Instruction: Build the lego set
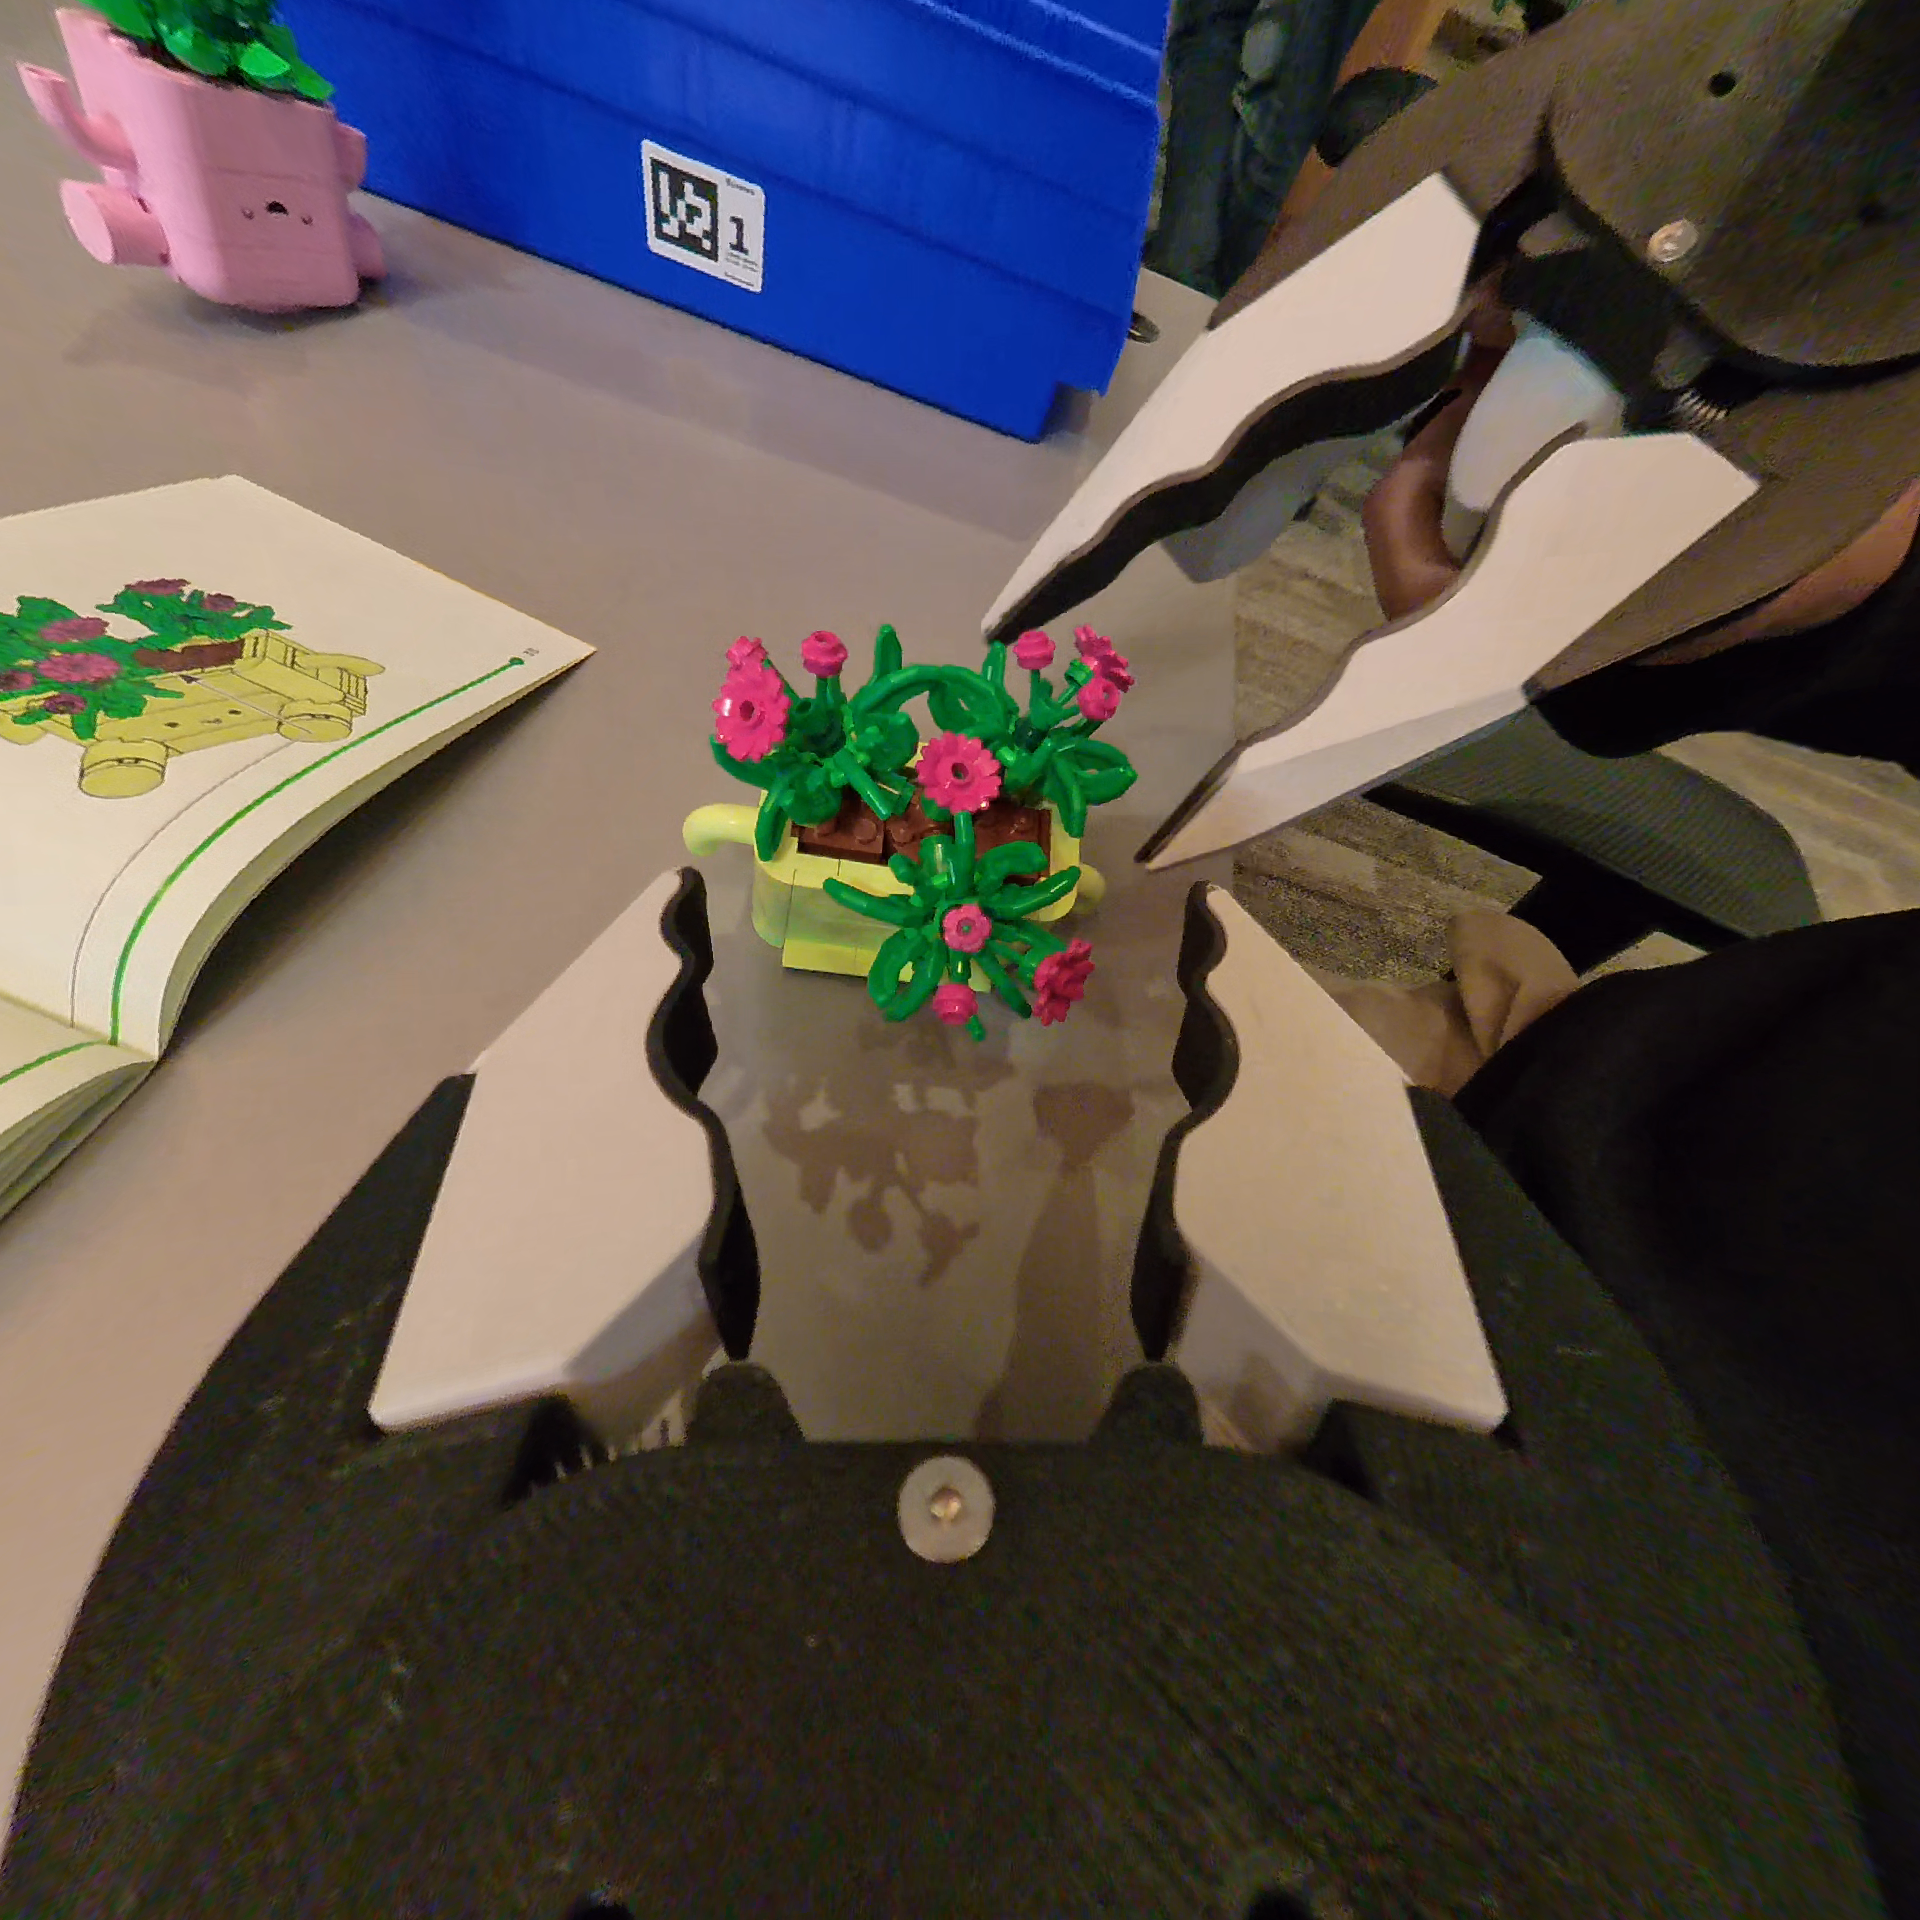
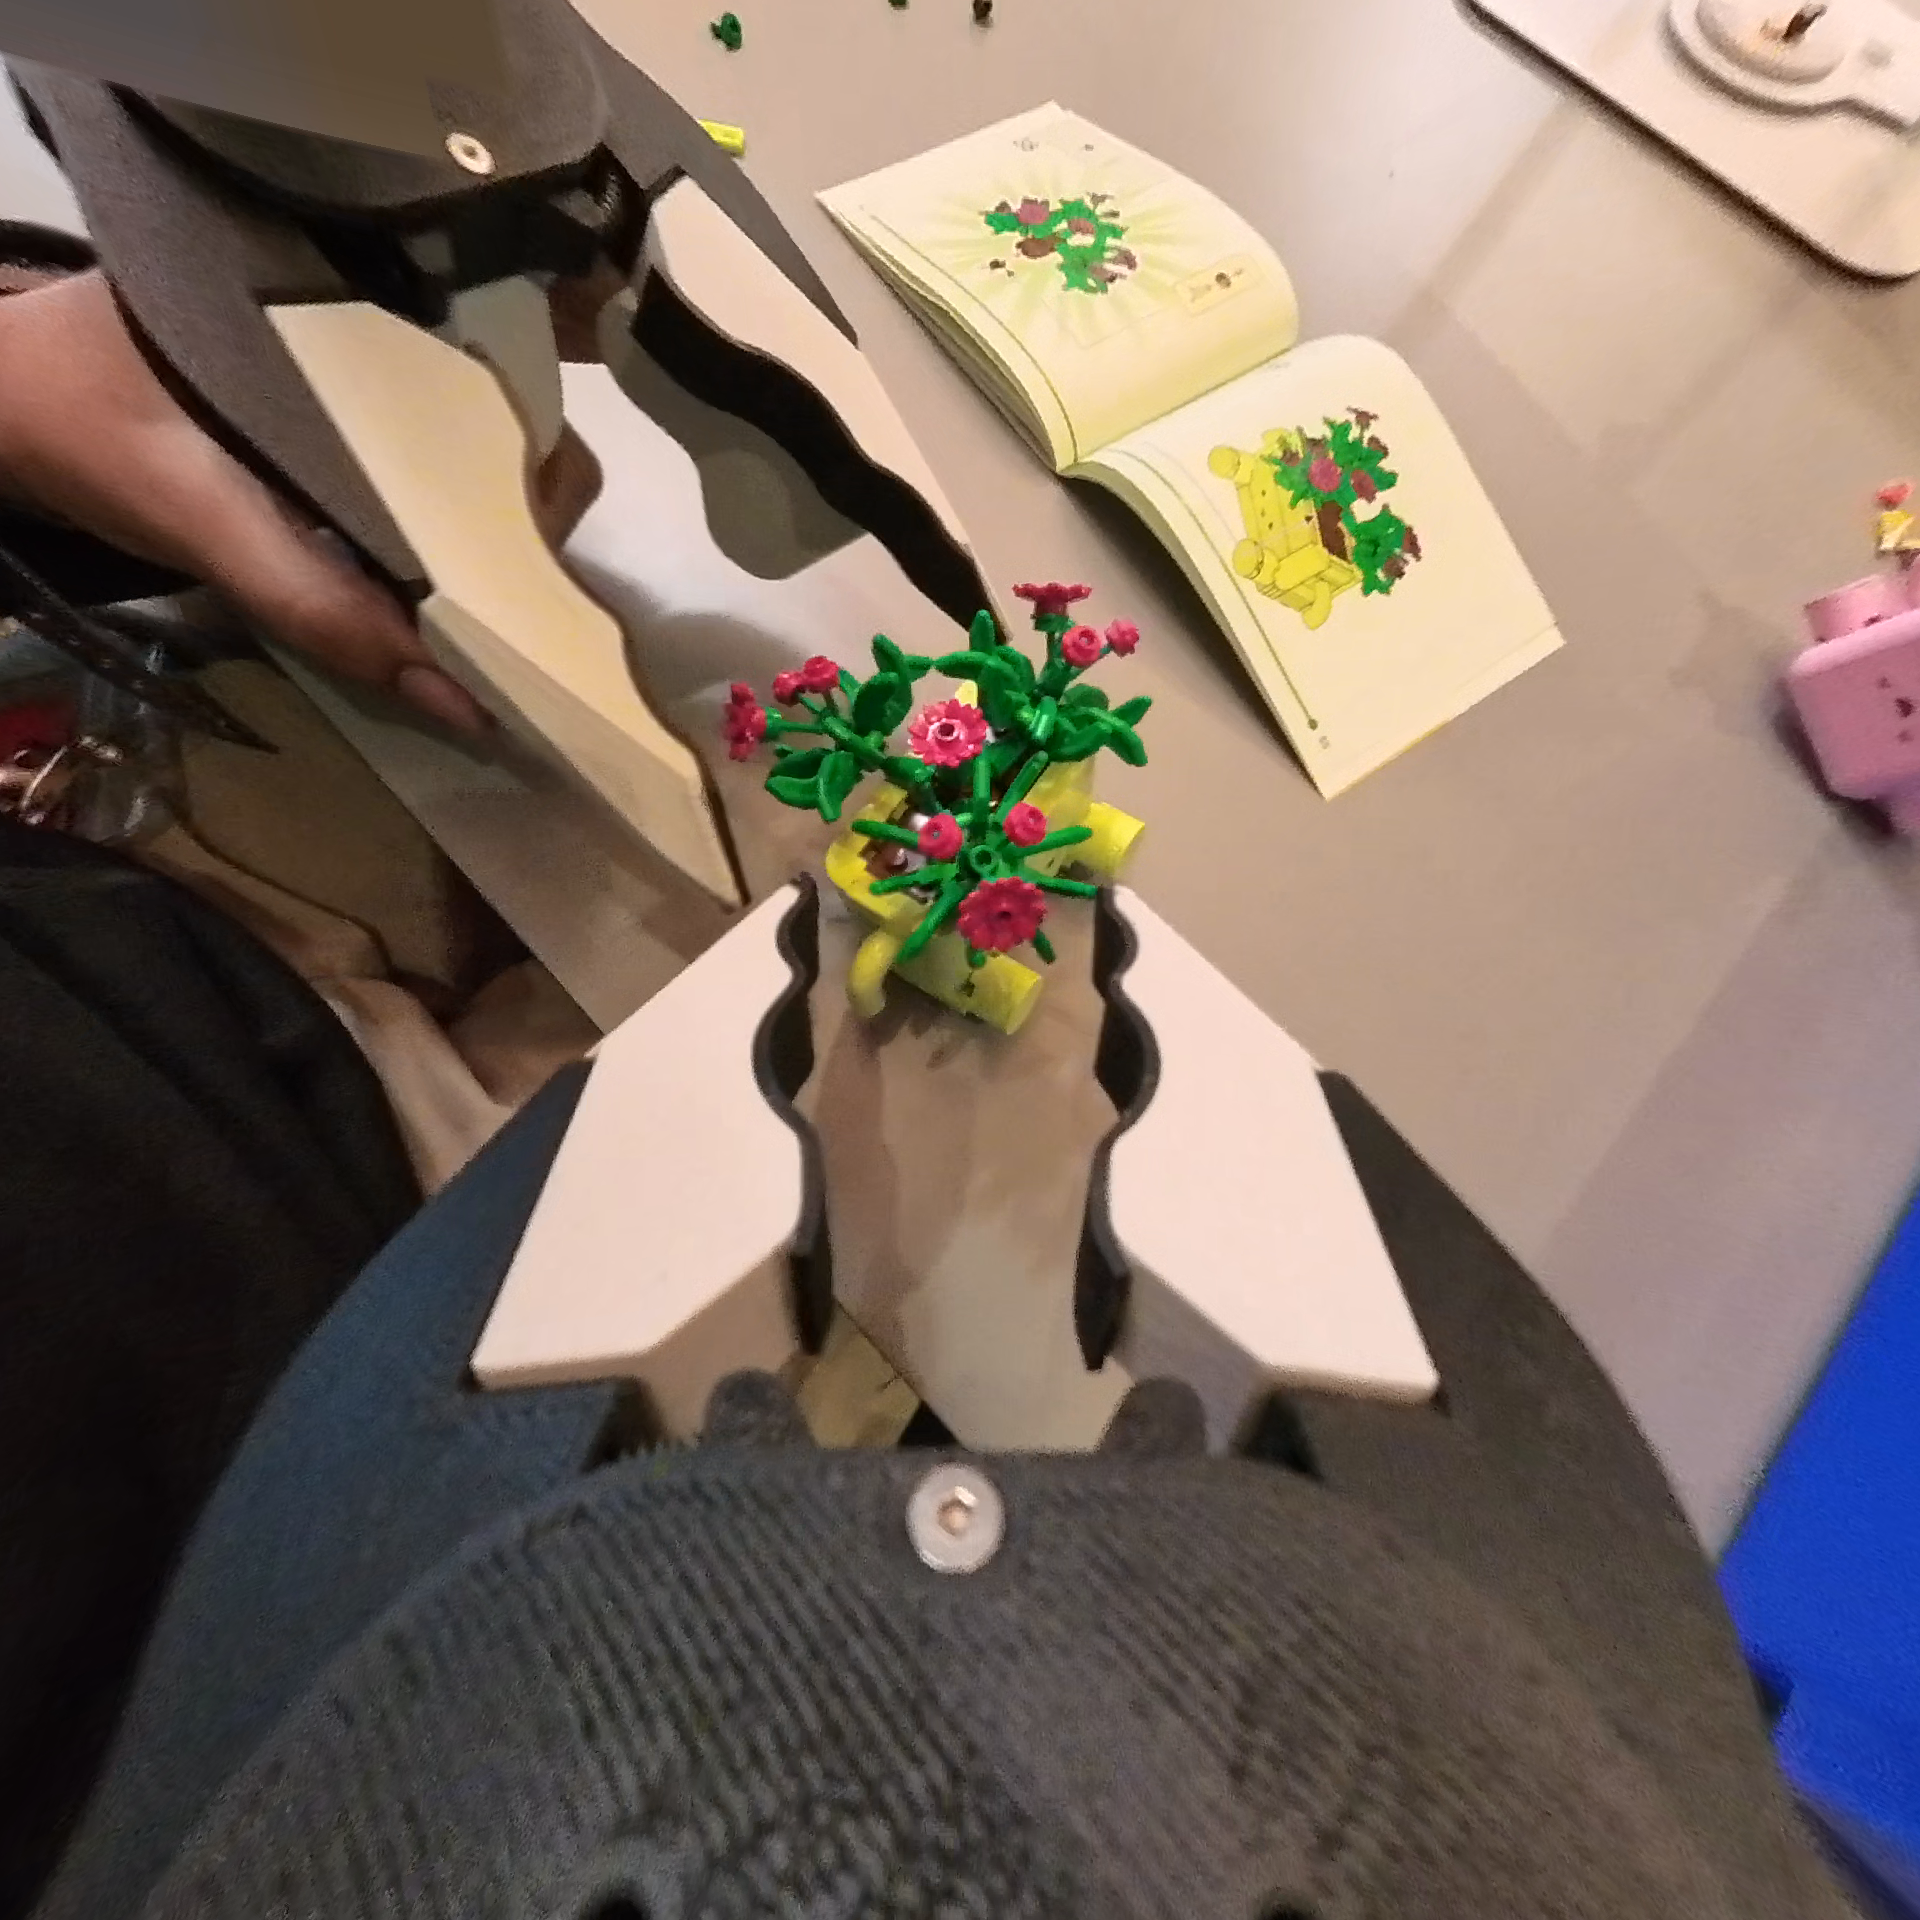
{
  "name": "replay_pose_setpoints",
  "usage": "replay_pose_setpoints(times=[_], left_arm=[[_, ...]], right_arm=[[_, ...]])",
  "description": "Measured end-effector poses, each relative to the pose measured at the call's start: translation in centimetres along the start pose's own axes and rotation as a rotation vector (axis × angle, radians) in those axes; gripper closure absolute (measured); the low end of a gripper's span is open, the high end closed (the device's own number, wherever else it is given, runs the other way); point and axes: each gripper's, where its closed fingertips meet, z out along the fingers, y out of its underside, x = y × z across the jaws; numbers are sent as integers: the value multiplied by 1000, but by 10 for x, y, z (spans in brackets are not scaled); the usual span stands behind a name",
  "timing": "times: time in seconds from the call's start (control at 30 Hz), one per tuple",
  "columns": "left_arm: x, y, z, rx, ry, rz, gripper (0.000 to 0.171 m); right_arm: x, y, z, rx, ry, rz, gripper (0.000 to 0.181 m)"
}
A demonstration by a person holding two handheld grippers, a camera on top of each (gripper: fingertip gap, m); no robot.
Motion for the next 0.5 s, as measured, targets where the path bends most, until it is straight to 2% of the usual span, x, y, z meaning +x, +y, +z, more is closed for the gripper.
replay_pose_setpoints(times=[0.17,0.43,0.5], left_arm=[[1,2,1,-13,-14,28,82],[0,7,7,-62,2,-6,83],[2,2,5,-26,18,3,90]], right_arm=[[4,-2,7,10,-40,98,138],[9,1,8,33,-175,332,138],[9,7,11,27,-185,358,138]])
